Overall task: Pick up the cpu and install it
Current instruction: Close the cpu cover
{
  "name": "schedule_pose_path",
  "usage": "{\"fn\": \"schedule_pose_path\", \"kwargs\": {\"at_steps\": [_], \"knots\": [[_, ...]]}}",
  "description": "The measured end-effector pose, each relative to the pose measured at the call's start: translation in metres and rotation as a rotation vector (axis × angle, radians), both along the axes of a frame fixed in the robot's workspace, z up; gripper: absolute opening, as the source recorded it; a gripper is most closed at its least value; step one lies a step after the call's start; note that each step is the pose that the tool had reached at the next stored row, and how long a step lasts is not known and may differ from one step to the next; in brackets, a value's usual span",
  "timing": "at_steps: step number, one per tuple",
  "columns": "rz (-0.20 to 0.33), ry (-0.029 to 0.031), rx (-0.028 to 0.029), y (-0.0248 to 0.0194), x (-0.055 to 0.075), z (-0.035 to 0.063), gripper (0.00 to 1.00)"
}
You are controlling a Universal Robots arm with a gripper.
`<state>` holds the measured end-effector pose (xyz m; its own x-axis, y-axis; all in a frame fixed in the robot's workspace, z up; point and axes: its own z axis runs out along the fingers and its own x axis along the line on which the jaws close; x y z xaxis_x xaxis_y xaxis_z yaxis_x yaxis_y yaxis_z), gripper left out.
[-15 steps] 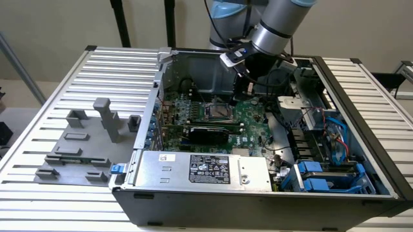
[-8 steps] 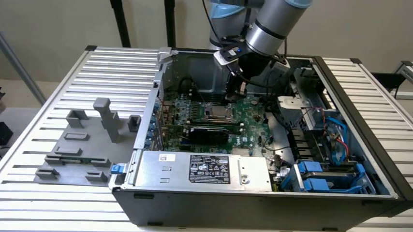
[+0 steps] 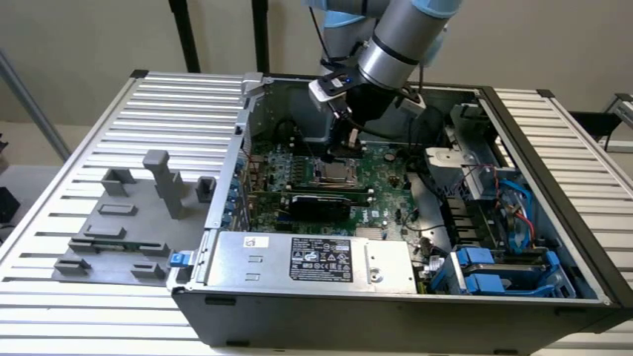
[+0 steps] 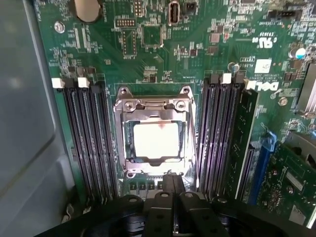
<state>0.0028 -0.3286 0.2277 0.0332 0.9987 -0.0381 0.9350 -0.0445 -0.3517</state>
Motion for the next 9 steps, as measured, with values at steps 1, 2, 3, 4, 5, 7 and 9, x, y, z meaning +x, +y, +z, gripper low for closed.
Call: {"fn": "schedule_pose_path", "kwargs": {"at_steps": [1,2,3,4,5,7,9], "knots": [[0.000,0.0001,-0.0002,0.0000,-0.001,-0.0018,0.11],[0.000,0.0001,-0.0002,0.0000,-0.003,-0.0036,0.11],[0.000,0.0000,0.0000,0.0000,-0.004,-0.0054,0.11],[0.000,0.0000,-0.0001,0.0000,-0.007,-0.0072,0.11],[0.000,0.0001,-0.0001,0.0000,-0.009,-0.0090,0.11],[0.000,0.0001,-0.0001,0.0000,-0.012,-0.0126,0.11],[0.000,0.0000,0.0000,0.0000,-0.012,-0.0157,0.11]]}}
